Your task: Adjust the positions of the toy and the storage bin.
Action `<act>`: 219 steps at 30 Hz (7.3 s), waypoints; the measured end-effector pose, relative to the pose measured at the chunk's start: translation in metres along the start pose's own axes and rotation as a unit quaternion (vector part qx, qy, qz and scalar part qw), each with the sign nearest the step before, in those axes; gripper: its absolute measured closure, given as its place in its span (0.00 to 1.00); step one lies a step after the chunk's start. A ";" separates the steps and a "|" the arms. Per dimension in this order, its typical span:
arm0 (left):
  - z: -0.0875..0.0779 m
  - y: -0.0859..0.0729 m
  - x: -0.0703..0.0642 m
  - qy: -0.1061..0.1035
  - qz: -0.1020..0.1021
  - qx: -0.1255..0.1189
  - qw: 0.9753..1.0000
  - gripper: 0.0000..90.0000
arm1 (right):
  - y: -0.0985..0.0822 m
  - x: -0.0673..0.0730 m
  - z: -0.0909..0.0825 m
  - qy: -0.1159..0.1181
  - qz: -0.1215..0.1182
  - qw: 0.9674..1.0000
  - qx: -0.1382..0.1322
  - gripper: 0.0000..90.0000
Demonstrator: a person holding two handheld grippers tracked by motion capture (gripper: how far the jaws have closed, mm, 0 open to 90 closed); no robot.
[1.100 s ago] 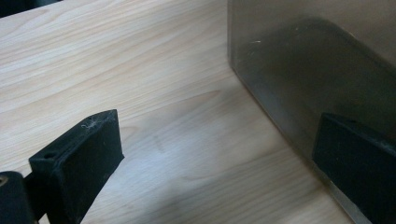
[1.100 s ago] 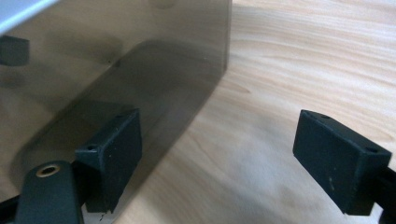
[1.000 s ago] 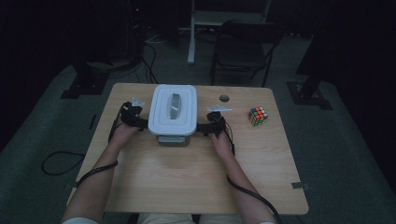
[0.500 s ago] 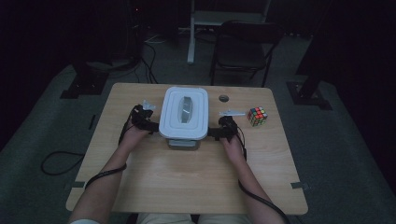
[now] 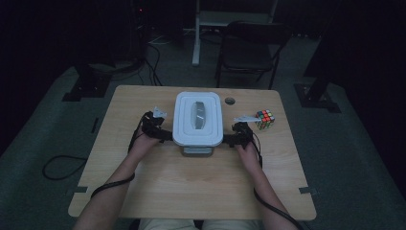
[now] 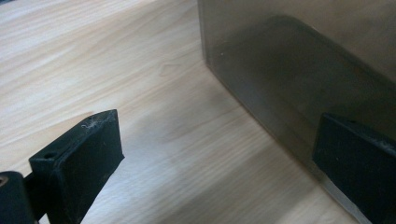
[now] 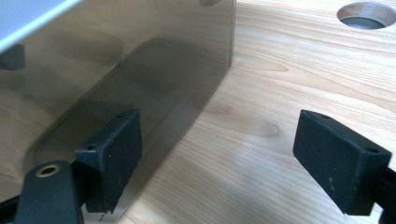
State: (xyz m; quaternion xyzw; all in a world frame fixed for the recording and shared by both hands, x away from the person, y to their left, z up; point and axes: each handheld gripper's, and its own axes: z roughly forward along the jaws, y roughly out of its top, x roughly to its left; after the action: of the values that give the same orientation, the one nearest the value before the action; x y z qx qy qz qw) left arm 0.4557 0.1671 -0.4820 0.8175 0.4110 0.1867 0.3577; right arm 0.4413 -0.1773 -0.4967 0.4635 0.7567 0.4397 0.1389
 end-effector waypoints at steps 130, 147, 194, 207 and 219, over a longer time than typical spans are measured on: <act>-0.091 -0.127 -0.020 0.012 -0.049 0.026 0.998 0.03 | -0.028 -0.102 -0.093 -0.116 0.072 0.986 -0.098 0.14; -0.102 -0.149 -0.006 0.036 -0.056 0.028 0.997 0.04 | -0.012 -0.141 -0.052 -0.155 0.073 0.983 -0.064 0.13; -0.102 -0.149 -0.006 0.056 -0.052 0.038 0.996 0.03 | -0.049 -0.090 -0.116 -0.202 0.042 0.978 -0.010 0.38; -0.102 -0.149 -0.006 0.055 -0.051 0.038 0.996 0.03 | -0.075 -0.057 -0.154 -0.191 0.016 0.981 -0.014 0.38; -0.102 -0.150 -0.006 0.056 -0.051 0.038 0.996 0.03 | -0.110 -0.040 -0.177 -0.195 0.013 0.981 0.002 0.38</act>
State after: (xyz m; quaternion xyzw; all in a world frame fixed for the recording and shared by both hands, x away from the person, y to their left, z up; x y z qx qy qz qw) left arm 0.3104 0.2666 -0.5239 0.7966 0.4788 0.1978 0.3116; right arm 0.2897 -0.3249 -0.4902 0.5503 0.7097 0.3412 0.2777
